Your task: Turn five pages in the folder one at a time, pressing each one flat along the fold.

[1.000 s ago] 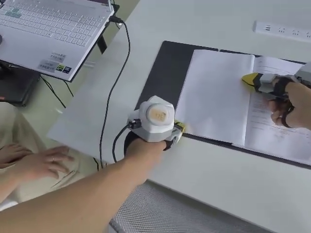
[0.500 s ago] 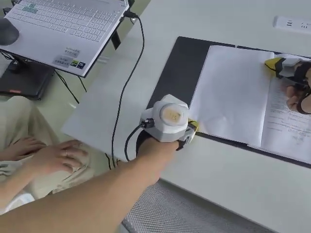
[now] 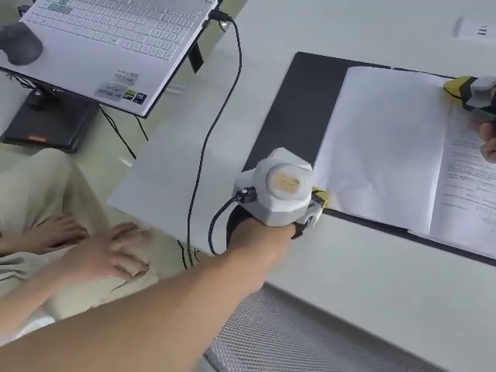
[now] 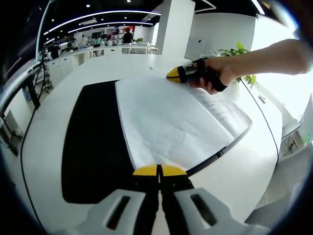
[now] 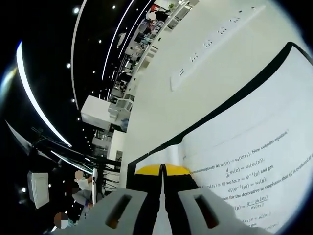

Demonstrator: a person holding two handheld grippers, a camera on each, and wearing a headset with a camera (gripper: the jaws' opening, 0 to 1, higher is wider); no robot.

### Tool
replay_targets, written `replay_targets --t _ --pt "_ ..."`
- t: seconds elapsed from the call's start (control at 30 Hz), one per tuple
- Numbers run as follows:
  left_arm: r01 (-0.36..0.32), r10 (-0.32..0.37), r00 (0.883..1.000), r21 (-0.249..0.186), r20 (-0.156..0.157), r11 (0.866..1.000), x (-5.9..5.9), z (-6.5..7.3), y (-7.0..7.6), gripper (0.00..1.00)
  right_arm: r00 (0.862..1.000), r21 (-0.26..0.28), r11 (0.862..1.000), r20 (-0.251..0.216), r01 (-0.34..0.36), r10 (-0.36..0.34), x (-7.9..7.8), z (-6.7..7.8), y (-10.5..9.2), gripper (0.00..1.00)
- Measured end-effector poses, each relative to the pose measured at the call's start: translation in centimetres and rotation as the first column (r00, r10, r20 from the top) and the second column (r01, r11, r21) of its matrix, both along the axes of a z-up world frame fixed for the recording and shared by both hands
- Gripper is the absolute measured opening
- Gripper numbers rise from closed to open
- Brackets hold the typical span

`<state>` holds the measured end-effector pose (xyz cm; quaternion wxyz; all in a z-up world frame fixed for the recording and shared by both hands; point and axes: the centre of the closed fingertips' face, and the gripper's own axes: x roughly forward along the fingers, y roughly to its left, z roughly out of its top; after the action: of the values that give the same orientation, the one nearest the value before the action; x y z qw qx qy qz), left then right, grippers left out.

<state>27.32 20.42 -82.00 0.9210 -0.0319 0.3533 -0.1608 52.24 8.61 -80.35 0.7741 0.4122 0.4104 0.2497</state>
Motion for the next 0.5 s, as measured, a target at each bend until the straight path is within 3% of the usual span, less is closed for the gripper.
replay_targets --t 0.1,0.5 --pt "0.0 0.0 1.0 -0.002 0.0 1.0 0.1 -0.1 0.0 0.0 0.998 -0.021 0.998 0.001 -0.065 0.065 -1.4 -0.2 0.3 0.0" --pt "0.003 -0.003 1.0 0.009 -0.001 1.0 0.0 0.0 0.0 0.0 0.989 0.004 0.989 -0.012 -0.149 0.15 -4.9 0.0 0.2 0.0"
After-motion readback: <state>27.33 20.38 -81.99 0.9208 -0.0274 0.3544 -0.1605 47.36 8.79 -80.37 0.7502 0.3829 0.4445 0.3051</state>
